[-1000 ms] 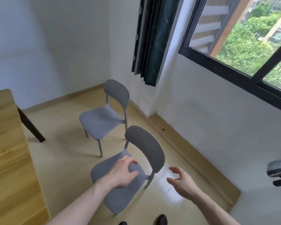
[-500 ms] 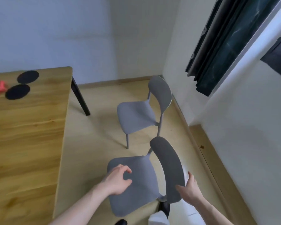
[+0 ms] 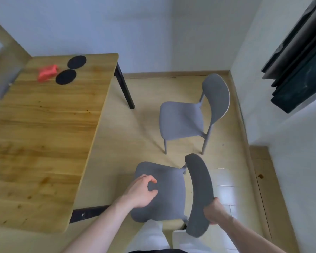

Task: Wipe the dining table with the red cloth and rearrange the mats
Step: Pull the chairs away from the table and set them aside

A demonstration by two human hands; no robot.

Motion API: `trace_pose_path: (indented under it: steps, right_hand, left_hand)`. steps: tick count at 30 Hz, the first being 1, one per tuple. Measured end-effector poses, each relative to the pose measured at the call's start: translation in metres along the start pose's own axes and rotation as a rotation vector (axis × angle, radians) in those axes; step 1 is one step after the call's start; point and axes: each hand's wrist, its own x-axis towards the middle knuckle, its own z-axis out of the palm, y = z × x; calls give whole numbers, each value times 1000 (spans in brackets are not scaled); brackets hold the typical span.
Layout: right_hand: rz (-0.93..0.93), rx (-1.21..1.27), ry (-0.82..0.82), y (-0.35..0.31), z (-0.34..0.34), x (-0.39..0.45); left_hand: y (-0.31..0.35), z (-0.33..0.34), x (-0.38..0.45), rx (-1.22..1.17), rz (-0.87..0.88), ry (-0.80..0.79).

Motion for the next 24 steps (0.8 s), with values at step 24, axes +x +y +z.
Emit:
trace_pose_path:
  steps: [24]
  right_hand:
    - [-189, -106, 81, -255, 9, 10]
  left_hand:
    - [-115, -60, 47, -203, -207, -217]
